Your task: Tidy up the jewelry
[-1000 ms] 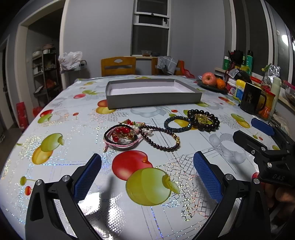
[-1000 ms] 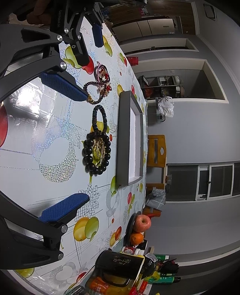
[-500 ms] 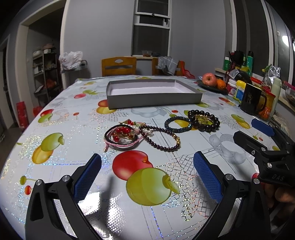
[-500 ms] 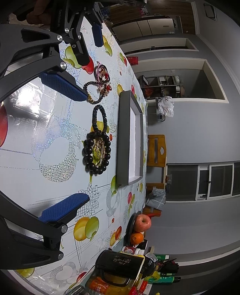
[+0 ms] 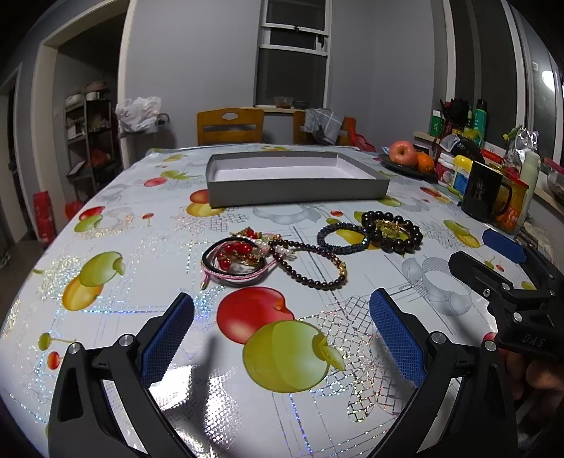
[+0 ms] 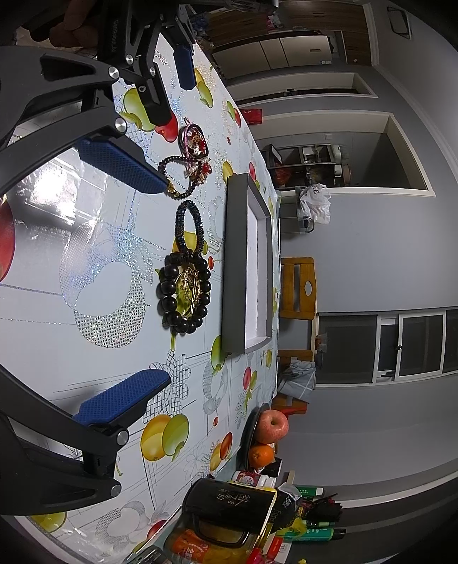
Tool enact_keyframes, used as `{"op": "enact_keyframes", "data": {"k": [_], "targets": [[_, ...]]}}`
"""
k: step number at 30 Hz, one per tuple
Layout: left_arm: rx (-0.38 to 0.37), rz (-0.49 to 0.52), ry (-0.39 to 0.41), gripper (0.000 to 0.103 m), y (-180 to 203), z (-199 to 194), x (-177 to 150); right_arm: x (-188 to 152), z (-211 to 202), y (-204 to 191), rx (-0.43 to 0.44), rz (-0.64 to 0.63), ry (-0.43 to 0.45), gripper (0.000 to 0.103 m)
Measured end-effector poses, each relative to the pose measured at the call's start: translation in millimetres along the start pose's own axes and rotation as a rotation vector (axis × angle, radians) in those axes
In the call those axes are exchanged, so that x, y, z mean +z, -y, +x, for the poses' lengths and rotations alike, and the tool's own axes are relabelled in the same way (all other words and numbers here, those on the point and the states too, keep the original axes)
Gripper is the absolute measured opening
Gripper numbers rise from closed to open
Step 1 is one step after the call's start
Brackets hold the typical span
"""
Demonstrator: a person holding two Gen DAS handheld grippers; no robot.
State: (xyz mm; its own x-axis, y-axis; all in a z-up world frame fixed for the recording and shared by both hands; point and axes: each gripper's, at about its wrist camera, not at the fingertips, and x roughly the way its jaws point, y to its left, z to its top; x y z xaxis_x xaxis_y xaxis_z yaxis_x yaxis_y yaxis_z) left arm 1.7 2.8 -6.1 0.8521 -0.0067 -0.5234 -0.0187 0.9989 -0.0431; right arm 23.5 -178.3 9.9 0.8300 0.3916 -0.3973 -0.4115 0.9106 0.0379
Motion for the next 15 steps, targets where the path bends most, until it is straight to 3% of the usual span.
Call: {"op": "enact_keyframes", "data": {"k": [15], "targets": [[0.001, -0.002, -0.002, 0.099, 0.5, -0.3, -0.6, 0.7, -0.1, 0.0, 0.0, 0.001, -0.002, 0.098]]}}
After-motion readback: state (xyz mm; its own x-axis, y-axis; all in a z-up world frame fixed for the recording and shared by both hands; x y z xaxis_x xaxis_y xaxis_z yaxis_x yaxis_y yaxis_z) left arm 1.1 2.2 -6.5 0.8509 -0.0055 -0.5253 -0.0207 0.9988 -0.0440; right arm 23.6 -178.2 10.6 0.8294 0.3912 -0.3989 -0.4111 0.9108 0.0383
